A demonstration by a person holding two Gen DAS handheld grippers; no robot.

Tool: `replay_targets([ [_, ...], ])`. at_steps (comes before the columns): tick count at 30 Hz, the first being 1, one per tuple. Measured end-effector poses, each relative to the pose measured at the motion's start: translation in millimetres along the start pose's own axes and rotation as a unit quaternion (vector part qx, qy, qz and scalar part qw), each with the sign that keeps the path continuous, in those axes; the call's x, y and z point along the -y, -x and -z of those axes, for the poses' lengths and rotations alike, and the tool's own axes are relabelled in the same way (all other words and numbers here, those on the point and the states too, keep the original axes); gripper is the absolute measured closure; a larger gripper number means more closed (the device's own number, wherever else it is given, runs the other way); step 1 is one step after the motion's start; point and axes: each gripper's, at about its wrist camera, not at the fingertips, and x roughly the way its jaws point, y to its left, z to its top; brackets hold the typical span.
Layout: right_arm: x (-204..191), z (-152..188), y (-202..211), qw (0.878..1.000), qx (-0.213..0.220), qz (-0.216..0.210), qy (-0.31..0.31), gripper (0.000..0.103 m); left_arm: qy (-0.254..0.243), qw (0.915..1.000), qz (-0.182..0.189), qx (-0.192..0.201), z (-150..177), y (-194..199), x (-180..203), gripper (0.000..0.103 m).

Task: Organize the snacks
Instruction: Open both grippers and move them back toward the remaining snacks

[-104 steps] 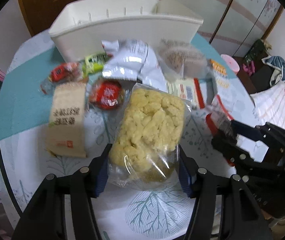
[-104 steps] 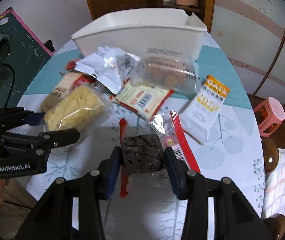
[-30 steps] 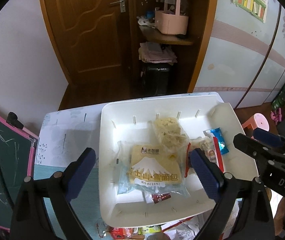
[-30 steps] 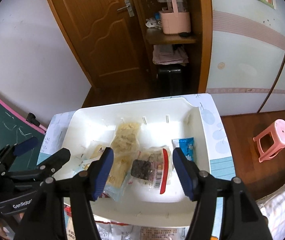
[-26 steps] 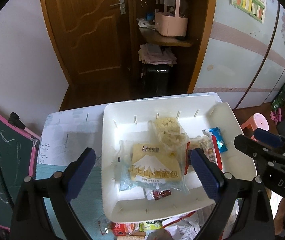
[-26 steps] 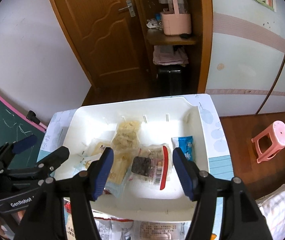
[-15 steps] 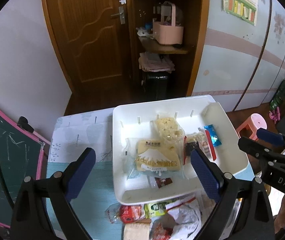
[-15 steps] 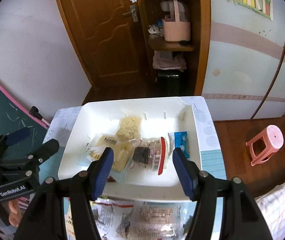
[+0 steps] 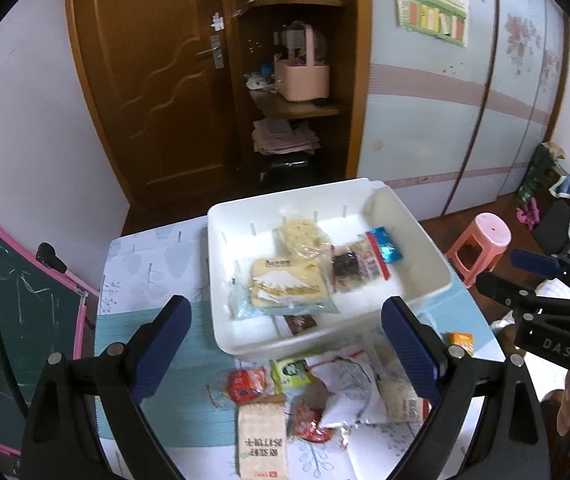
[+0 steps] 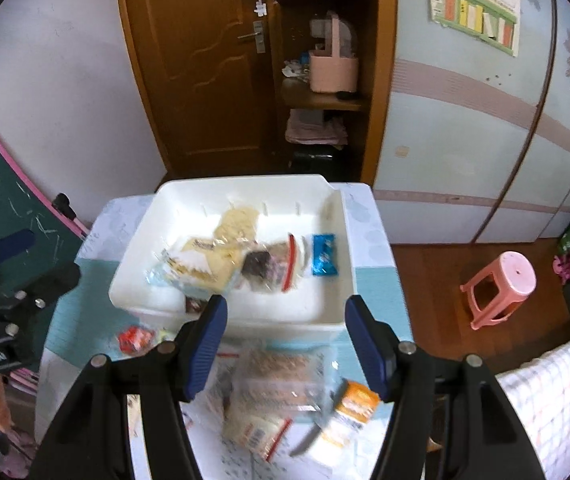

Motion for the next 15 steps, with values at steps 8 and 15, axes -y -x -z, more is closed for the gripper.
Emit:
replay_targets([
  [8, 15.1, 37.7, 14.6, 1.0, -0.001, 0.005, -0.007, 0.041, -0.004, 0.9997, 0.023, 0.011, 23.6, 13.2, 18.7, 0.007],
  [15, 28.9, 75.6, 8.2, 0.999, -0.016, 0.006, -0.041, 0.041, 0.013, 0.999, 0.041, -0.008, 47.0, -3.8, 28.8, 0.007],
])
